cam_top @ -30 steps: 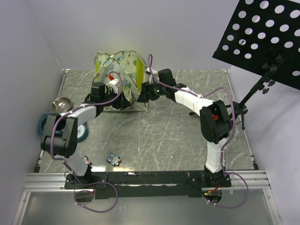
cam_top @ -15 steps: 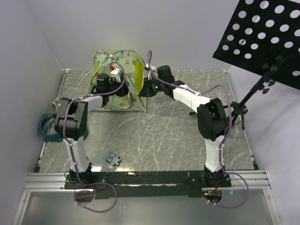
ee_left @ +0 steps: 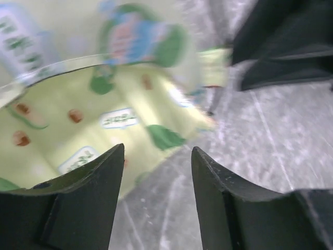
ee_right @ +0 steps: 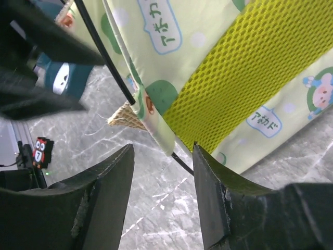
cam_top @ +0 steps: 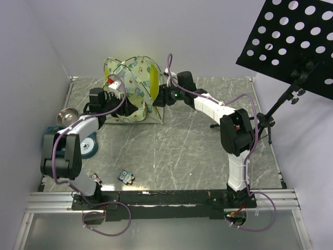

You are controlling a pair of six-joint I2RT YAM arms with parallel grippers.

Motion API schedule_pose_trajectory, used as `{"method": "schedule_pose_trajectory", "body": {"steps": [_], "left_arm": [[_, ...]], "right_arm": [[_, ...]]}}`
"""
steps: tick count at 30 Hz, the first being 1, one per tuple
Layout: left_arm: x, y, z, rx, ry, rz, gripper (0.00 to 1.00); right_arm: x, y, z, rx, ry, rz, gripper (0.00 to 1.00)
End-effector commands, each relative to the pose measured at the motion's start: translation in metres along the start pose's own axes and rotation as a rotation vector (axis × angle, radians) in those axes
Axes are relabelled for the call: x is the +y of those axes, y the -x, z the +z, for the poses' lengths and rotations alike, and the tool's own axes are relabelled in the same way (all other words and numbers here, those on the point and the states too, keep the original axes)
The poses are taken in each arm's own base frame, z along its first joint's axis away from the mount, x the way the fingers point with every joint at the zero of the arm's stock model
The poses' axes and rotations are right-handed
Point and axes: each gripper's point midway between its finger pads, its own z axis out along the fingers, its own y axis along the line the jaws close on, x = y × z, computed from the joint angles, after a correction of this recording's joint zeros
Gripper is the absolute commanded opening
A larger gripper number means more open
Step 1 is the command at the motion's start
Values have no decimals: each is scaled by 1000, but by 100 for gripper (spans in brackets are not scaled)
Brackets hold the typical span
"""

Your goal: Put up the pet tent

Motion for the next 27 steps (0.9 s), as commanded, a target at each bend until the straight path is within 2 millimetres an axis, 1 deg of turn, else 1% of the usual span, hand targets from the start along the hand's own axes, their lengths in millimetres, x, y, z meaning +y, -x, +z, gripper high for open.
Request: {"method": "schedule_pose_trajectory", "body": {"steps": [1,3,5,9,10,11,12,13,14,15,16,17,18,23,25,27], "left_arm": [[-33,-11,-5,5,-85,78,60],[-44,-12,3,-19,-98,83,60],[-46,-12,15,-23,-88,48,59],[-29,-6,37,-49,-35,-15,55],[-28,-1,40,-62,-37,-17,53],[-24,2,45,-71,-32,-23,49],[-20,4,49,-75,-16,-38,40],[-15,1,54,-66,-4,-64,32],[-10,2,57,-65,10,-72,25],[-8,5,58,-75,19,-72,17],[-7,7,59,-86,21,-73,11],[-7,10,60,-100,21,-70,5],[-6,12,62,-110,23,-76,1],[-3,26,81,-144,13,-93,1],[-1,27,91,-146,26,-75,1],[6,22,102,-132,41,-75,1]], "right_arm": [[10,15,5,-49,51,-31,57],[8,12,10,-38,49,-25,56],[8,9,12,-28,60,-17,56],[12,8,15,-22,68,-32,55],[12,6,17,-17,70,-30,55],[10,4,18,-14,69,-28,53],[10,4,19,-14,72,-28,50],[9,3,19,-12,72,-22,41],[8,3,19,-10,68,-19,30],[9,2,20,-8,71,-20,14],[9,3,19,-11,69,-23,3],[10,2,18,-14,71,-29,0],[11,3,16,-16,70,-32,0],[19,0,13,0,110,-27,0],[24,1,11,1,132,-29,0],[28,1,9,-8,146,-35,0]]}}
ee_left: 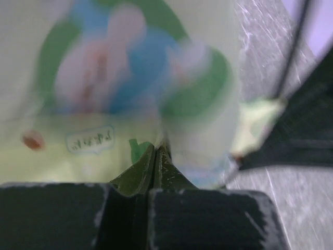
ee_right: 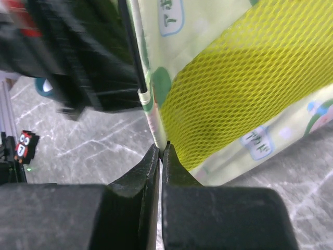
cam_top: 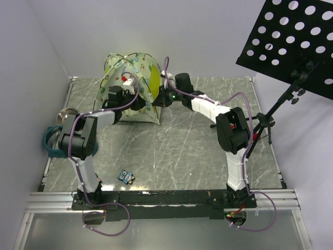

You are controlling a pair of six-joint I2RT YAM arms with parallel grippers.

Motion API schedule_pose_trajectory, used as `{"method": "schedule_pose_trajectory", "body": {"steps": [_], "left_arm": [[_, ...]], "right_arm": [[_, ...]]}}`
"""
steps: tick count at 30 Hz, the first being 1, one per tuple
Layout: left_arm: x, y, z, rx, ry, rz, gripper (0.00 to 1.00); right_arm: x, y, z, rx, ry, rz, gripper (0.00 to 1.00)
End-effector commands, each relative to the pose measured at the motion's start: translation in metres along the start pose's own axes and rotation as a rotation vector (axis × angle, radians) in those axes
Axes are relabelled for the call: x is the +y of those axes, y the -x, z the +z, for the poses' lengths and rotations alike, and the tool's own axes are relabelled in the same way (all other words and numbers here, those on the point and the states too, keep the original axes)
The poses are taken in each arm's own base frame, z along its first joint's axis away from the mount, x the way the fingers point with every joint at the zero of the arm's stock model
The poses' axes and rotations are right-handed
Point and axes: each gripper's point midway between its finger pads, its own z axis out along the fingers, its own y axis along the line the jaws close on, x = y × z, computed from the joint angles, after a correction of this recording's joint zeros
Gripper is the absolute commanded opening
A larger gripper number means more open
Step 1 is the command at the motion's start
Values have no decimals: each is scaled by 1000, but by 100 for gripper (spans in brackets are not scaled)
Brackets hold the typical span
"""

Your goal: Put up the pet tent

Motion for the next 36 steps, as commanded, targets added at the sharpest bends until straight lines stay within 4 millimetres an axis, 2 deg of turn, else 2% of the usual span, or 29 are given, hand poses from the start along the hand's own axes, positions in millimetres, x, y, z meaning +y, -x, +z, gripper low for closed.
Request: {"method": "schedule_pose_trajectory", "body": {"steps": [1,3,5,6,8,9,10,11,12,14,18,22,26,29,33,36], "left_arm": [[9,27,28,-85,39,56,1],[17,18,37,-48,47,67,1],[16,12,38,-2,26,92,2],[12,6,33,43,2,125,14],[0,8,10,75,-22,232,40],[-3,8,-4,85,-27,265,46],[-6,16,-19,79,-23,317,51],[-5,17,-33,97,-9,331,52],[-4,21,-44,112,11,365,51],[12,10,-67,220,78,393,47],[36,11,-90,307,182,526,50],[50,9,-85,318,218,626,48],[94,-9,-78,504,337,653,40],[126,-26,-87,613,402,755,36],[154,-55,-96,755,431,832,34],[191,-68,-110,853,536,875,31]], "right_arm": [[34,13,-11,-13,96,42,0],[36,13,-17,-18,95,48,0],[36,20,-21,-45,91,33,0],[33,23,-24,-50,77,30,0],[24,27,-27,-61,47,22,0],[19,25,-29,-51,30,33,0],[16,23,-29,-44,22,37,0],[13,22,-29,-38,15,39,0],[12,21,-30,-35,11,42,0],[11,19,-30,-36,10,41,0],[12,14,-31,-30,13,46,0],[15,11,-33,-31,21,58,0],[15,11,-38,-36,-1,54,0],[13,13,-43,-45,-17,62,0],[9,16,-46,-54,-26,69,0],[7,15,-46,-50,-30,65,0]]}}
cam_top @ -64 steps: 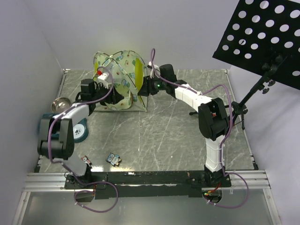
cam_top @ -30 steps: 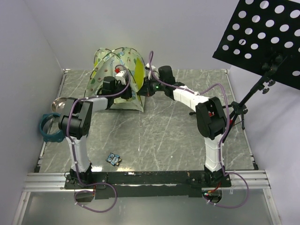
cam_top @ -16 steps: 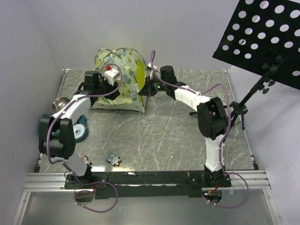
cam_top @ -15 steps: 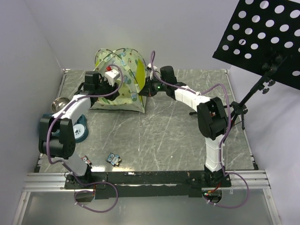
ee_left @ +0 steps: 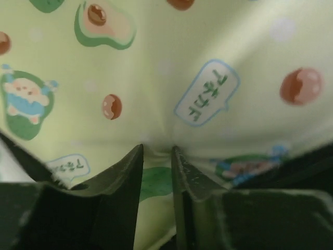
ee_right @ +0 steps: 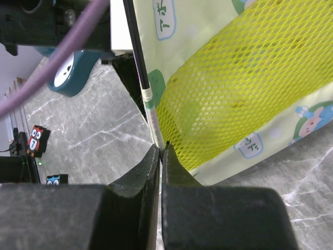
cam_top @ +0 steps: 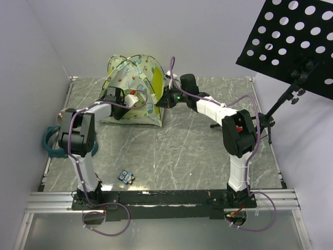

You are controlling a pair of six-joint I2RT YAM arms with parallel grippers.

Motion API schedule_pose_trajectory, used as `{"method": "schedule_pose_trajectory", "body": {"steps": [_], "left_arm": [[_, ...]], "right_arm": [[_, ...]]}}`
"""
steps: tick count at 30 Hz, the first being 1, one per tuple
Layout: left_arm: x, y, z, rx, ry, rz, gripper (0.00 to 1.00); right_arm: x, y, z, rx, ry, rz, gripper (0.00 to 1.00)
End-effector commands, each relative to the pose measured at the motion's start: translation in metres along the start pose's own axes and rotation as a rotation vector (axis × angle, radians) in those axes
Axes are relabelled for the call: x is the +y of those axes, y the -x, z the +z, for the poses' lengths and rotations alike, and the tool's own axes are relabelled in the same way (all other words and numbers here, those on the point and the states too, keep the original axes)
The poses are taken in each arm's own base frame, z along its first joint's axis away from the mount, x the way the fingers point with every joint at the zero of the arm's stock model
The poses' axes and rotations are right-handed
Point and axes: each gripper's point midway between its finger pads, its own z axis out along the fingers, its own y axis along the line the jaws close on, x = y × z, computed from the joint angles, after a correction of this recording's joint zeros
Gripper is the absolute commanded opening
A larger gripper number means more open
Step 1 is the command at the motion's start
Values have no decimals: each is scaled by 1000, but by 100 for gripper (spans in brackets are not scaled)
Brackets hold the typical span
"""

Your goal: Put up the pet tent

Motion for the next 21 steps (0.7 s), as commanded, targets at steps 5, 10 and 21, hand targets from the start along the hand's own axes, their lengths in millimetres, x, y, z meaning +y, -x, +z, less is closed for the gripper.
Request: {"method": "schedule_pose_trajectory", "body": {"steps": [5,10,21], "left_arm": [[60,-54,-1,179,235,65,29],[25,44,-58,-267,7,-16,48],[-24,128,-140,-702,-245,-94,56]], "right_arm": [[1,15,-20,-29,-32,44,0],[1,12,-17,-23,-22,54,0],[-1,13,-16,-26,-39,56,0]]}}
